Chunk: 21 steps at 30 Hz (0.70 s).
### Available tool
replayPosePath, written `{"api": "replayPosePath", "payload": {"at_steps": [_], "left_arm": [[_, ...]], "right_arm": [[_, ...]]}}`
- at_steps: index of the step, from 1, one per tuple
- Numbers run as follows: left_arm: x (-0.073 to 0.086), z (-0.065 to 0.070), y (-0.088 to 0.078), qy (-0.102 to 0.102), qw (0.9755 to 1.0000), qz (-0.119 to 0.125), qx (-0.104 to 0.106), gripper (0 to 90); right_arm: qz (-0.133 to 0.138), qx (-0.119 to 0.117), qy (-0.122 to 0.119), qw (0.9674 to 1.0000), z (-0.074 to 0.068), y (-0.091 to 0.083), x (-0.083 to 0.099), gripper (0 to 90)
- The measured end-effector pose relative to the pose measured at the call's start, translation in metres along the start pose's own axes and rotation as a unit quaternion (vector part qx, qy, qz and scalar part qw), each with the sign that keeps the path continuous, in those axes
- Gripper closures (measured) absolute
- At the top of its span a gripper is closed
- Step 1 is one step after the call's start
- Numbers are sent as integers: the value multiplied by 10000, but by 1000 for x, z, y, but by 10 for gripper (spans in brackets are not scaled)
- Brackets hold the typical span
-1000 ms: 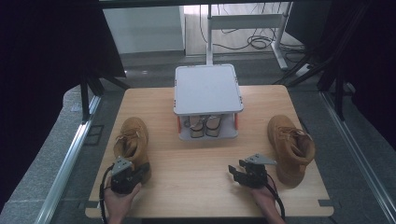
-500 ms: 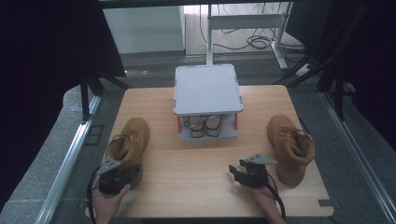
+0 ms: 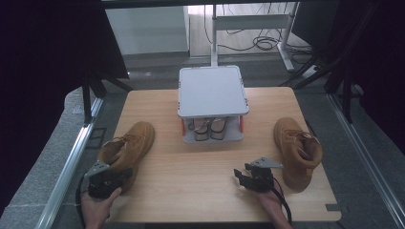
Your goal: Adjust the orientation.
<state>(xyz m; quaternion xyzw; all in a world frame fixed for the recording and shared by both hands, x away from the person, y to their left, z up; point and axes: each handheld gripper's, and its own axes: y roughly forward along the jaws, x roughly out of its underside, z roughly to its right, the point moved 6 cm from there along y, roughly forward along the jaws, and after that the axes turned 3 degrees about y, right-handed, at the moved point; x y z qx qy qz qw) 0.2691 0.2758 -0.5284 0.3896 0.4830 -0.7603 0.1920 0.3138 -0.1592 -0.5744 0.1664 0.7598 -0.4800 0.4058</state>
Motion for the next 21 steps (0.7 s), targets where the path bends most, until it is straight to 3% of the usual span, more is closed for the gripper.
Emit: {"api": "replayPosePath", "payload": {"at_steps": [15,21], "left_arm": [[3,-26,-14,-322,9989,148,-319,898],[3,-19,-6,-211,9992,75,-342,894]], "right_arm": [[-14,-80,34,10000,-3,1,0,453],[-22,-52,0,10000,-3,1,0,453]]}}
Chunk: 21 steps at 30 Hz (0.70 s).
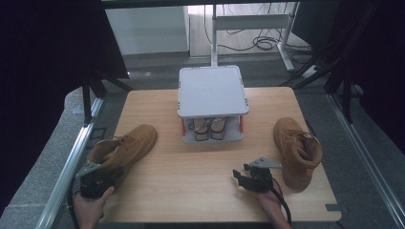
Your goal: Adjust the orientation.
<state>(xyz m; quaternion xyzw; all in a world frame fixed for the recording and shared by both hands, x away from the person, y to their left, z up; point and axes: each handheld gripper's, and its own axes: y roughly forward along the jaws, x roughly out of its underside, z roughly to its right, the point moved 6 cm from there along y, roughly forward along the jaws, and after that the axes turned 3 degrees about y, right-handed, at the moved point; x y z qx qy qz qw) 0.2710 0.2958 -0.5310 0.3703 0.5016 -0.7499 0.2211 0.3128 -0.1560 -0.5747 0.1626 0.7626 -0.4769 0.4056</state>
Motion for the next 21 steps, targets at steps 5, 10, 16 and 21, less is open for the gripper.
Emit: {"api": "replayPosePath", "payload": {"at_steps": [5,10,16,21], "left_arm": [[-6,13,-3,110,9997,153,169,893],[-8,33,2,386,9987,81,321,881],[-4,50,17,610,9970,-117,457,850],[-1,58,24,689,9962,-195,502,835]], "right_arm": [[0,32,-3,10000,1,-1,0,453],[-1,27,-16,10000,0,0,0,453],[-2,39,-21,10000,1,0,0,453],[-19,25,-36,10000,0,0,1,451]]}}
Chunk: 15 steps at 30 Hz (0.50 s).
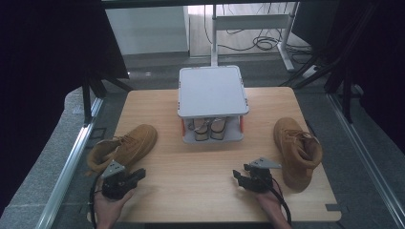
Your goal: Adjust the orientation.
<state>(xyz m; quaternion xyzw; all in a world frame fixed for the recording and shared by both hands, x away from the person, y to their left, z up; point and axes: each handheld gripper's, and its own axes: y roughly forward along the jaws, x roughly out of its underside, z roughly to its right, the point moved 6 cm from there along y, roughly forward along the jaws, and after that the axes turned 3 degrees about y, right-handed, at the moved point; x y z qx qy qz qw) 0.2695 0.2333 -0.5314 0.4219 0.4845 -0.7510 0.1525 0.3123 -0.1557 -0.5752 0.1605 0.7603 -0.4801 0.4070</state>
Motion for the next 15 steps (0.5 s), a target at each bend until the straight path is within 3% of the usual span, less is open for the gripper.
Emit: {"api": "replayPosePath", "payload": {"at_steps": [5,15], "left_arm": [[1,4,5,104,9999,-52,16,760],[2,11,10,152,9998,-107,54,720]], "right_arm": [[-22,43,-36,10000,0,1,1,442],[-88,96,-140,9998,-2,2,1,432]]}}
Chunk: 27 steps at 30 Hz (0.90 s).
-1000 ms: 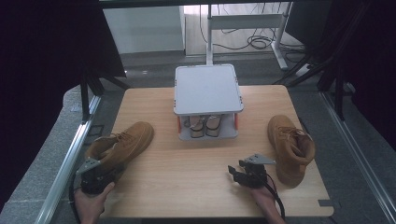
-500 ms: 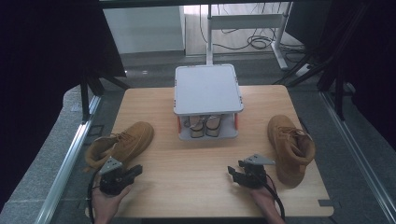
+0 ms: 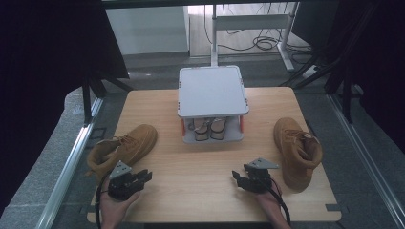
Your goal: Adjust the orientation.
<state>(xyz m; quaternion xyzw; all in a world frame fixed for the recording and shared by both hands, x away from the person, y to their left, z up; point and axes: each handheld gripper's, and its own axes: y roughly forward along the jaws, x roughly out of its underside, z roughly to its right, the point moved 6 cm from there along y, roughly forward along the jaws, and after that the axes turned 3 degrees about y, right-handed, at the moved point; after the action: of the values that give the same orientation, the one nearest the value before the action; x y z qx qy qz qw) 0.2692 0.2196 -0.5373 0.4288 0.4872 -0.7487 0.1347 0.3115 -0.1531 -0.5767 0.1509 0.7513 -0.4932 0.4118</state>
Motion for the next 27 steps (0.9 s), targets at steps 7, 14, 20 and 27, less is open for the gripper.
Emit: {"api": "replayPosePath", "payload": {"at_steps": [7,14,20,27], "left_arm": [[0,3,2,48,10000,-28,19,684],[-2,8,6,48,9999,-41,84,593],[-3,9,5,-6,9999,-8,112,542],[-3,9,6,-78,9999,22,123,528]], "right_arm": [[50,17,-12,10000,0,0,-1,432],[254,1,155,9996,5,-9,-8,459],[478,-100,131,9987,5,-19,-14,605],[688,-216,70,9974,9,-31,-16,805]]}}
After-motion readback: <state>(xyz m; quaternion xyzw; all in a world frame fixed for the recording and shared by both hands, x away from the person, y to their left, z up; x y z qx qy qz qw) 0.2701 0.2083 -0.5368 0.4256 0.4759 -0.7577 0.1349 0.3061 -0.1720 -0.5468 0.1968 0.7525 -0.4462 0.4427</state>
